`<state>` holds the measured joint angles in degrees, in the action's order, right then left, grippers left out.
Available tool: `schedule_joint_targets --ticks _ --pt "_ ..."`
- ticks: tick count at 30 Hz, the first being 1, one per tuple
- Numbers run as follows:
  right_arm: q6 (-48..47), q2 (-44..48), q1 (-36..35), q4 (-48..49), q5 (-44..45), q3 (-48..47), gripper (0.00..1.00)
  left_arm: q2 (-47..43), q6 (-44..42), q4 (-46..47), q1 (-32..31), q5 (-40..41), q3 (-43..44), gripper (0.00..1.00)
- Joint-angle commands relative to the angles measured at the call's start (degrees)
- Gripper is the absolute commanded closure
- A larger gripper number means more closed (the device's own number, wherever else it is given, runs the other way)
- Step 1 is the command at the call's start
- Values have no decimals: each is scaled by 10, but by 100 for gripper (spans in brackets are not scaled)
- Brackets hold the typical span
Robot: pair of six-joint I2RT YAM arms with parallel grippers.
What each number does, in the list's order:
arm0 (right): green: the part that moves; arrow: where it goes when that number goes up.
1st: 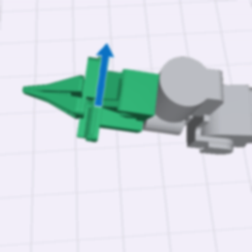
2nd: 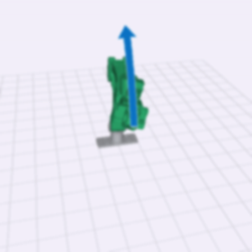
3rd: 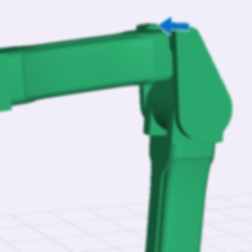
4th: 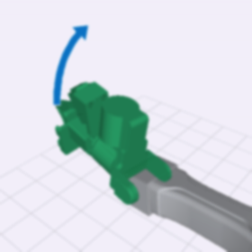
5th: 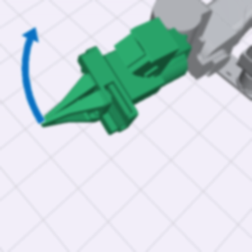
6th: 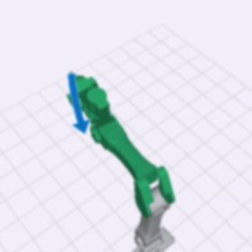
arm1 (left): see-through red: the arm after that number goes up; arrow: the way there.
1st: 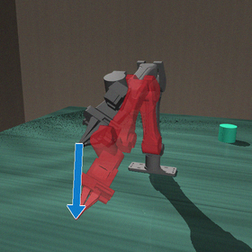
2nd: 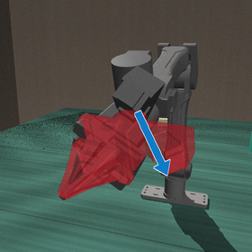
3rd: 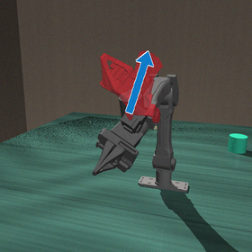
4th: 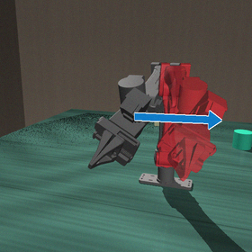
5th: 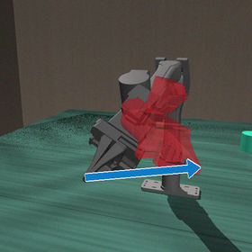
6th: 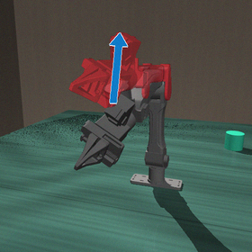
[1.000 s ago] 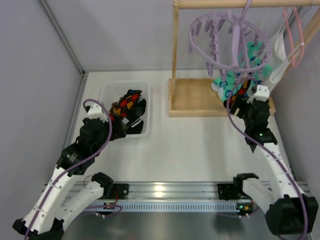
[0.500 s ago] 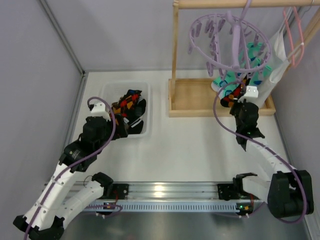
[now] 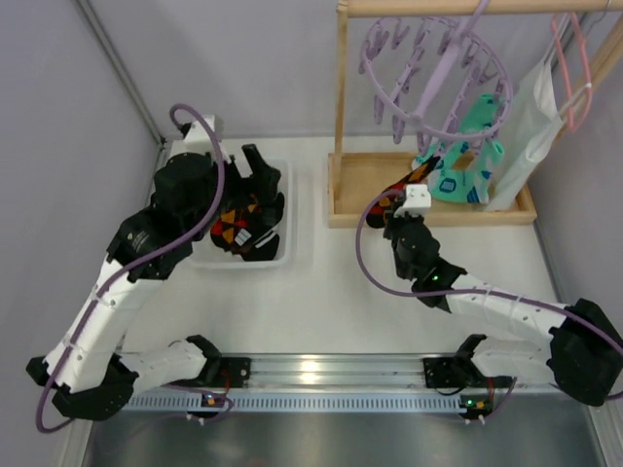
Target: Remove the socks clipped to the hanger
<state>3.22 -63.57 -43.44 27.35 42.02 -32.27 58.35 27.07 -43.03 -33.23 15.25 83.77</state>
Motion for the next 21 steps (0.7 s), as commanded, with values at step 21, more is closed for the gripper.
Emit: schedule_joint_targets --ticks 21 --pt "-15 -116 -191 38 144 -133 100 540 -231 52 -285 184 595 2"
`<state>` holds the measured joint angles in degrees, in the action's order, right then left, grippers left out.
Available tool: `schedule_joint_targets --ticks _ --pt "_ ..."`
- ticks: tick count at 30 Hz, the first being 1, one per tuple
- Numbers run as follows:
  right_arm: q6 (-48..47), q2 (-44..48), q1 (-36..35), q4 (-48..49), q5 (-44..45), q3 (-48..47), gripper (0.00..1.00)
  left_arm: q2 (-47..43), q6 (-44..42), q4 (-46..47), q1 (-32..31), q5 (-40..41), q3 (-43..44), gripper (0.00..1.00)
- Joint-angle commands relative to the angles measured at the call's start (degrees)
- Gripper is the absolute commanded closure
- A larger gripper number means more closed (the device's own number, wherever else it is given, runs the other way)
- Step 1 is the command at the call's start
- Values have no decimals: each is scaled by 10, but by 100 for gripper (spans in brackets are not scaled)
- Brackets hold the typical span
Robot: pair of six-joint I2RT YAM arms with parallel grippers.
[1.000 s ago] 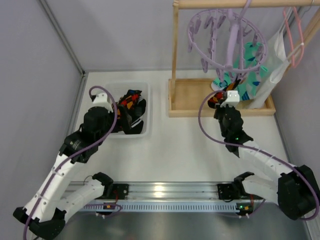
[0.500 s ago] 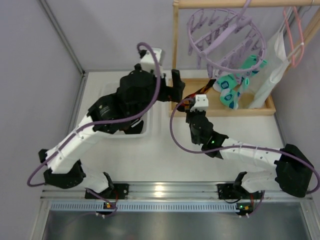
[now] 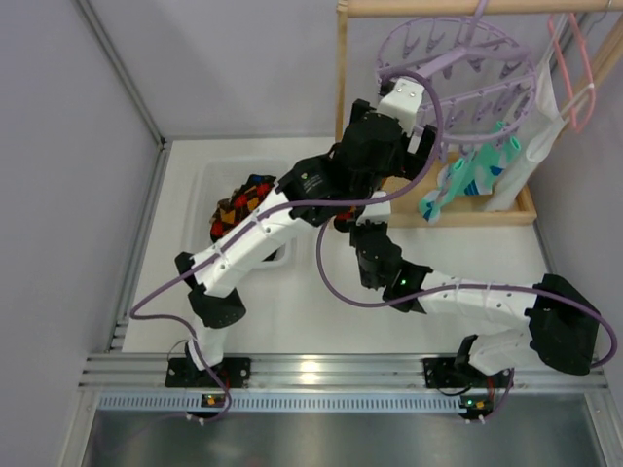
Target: Remove the socks clipped to the hanger
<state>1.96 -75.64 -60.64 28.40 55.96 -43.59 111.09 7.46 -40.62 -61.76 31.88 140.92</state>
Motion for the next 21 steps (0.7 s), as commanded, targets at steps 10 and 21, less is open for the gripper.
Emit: schedule_joint_targets --ticks 10,21 --pt "-12 17 -29 53 -13 6 100 62 -2 70 57 -73 25 14" --pt "-14 19 -33 57 -26 17 100 104 -12 113 76 -101 36 29"
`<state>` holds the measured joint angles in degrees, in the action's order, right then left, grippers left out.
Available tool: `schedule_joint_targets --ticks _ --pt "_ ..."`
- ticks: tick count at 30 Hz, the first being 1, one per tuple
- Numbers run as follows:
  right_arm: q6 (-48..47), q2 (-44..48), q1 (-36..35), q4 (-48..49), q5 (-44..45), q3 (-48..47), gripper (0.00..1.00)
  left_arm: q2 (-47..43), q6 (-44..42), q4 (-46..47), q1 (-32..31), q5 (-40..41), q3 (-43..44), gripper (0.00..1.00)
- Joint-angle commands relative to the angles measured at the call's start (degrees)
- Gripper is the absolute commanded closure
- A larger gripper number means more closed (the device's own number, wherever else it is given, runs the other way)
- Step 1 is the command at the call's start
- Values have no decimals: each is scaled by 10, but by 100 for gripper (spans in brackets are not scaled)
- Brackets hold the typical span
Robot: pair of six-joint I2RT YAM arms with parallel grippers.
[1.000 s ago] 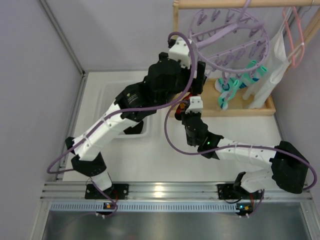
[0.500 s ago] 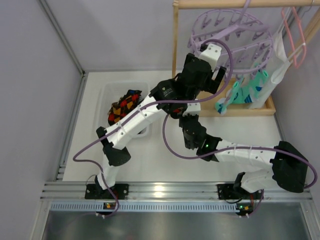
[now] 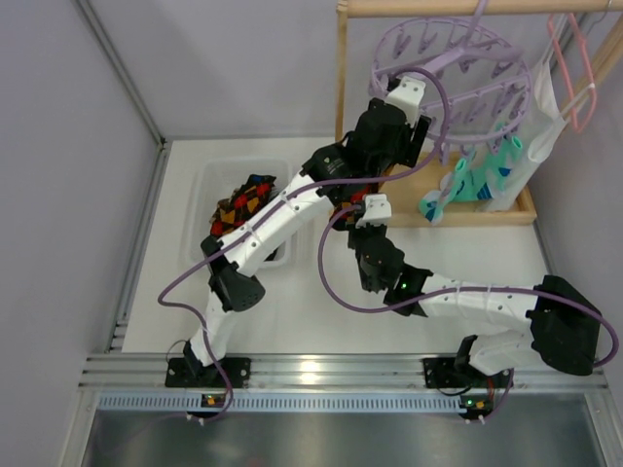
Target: Remove the socks clipped to the hanger
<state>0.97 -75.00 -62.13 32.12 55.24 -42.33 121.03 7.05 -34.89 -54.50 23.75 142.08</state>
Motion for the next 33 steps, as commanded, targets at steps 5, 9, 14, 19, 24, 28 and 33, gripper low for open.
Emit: schedule_joint_targets --ticks 5,9,14,19,24,28,33 --pt "-4 5 -20 15 -18 1 100 10 -15 68 4 -15 24 41" --pt "-4 2 -21 10 -18 5 100 13 -22 76 4 -8 23 60" --pt "7 10 -26 7 -15 20 100 16 -26 76 4 0 23 78" --pt "24 24 -28 30 -11 72 100 15 -25 77 5 1 23 90" --pt "38 63 -28 31 -35 122 100 -11 -15 76 6 -6 -5 53" --pt "59 118 -22 -12 -97 153 100 -58 -6 76 6 23 -57 22" --pt "105 216 31 -41 -256 209 100 -166 17 76 8 95 -182 2"
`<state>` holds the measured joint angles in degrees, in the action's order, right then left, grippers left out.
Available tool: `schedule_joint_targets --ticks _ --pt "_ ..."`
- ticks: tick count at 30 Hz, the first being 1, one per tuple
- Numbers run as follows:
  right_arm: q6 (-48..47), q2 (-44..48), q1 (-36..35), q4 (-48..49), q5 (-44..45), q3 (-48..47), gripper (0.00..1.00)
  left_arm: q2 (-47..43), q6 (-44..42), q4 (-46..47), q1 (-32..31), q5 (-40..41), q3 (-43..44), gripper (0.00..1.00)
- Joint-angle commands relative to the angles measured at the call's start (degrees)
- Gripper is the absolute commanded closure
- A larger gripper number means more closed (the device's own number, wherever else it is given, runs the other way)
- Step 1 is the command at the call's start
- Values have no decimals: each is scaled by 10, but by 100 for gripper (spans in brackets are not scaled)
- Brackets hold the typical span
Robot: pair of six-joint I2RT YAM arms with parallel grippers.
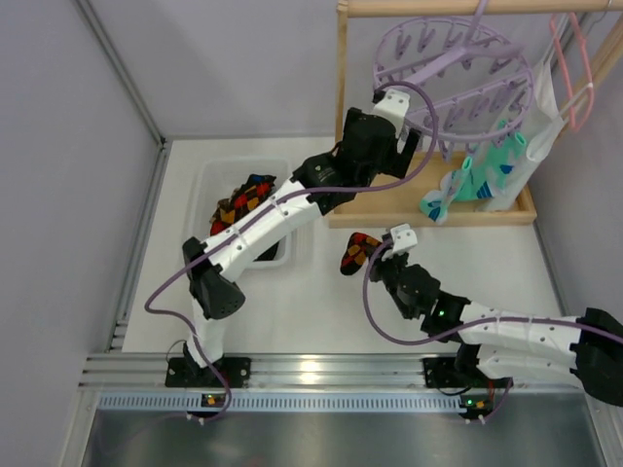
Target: Remove the socks clipped to the hanger
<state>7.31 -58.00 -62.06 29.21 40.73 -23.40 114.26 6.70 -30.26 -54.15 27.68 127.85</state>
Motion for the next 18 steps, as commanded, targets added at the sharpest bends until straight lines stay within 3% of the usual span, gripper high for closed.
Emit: schedule_joint_targets --ticks 1,5,9,12,18 --pt "44 59 43 -13 -140 25 100 -118 28 30 6 66 -89 2" --pt "36 84 112 -34 -315 7 100 -247 69 28 14 129 -223 2" --pt "3 43 156 -62 -429 -74 100 -375 108 23 38 197 -360 2" --pt "-13 -33 164 -85 -499 -160 100 -468 128 10 62 229 -467 2" --pt "-25 -235 157 -139 -607 -379 100 -605 169 -102 89 287 -508 2"
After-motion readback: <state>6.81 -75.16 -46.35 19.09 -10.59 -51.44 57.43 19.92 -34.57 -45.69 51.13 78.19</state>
